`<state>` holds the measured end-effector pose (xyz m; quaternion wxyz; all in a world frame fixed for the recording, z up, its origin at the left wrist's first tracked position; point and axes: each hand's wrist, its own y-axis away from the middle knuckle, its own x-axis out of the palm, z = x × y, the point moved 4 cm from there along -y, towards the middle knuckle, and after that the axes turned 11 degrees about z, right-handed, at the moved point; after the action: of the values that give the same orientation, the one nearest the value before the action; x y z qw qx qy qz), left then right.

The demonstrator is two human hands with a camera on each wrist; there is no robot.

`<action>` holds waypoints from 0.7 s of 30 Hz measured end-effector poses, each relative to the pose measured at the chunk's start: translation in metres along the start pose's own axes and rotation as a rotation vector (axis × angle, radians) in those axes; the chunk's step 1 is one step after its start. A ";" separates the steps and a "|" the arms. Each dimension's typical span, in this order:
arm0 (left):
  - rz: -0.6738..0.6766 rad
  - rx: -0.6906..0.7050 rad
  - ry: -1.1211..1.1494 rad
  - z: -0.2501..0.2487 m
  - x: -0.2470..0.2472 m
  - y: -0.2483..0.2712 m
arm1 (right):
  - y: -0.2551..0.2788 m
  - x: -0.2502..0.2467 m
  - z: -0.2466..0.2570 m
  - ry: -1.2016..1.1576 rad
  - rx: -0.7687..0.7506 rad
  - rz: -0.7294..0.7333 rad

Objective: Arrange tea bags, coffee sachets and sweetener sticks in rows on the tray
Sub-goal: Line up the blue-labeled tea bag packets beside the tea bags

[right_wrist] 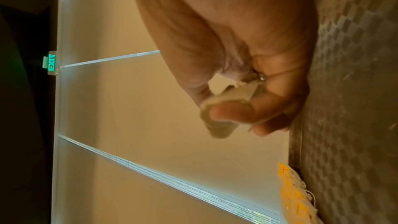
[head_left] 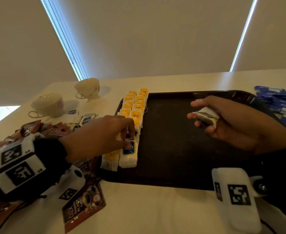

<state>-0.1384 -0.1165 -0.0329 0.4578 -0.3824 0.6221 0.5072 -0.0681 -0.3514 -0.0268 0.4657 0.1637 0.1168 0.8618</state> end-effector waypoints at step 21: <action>0.068 0.137 -0.102 -0.015 0.017 0.007 | -0.008 0.006 -0.002 0.089 -0.049 0.213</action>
<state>-0.1522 -0.1303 -0.0466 0.4965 -0.3028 0.6437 0.4975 -0.0661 -0.3423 -0.0307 0.3700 0.1255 0.0983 0.9153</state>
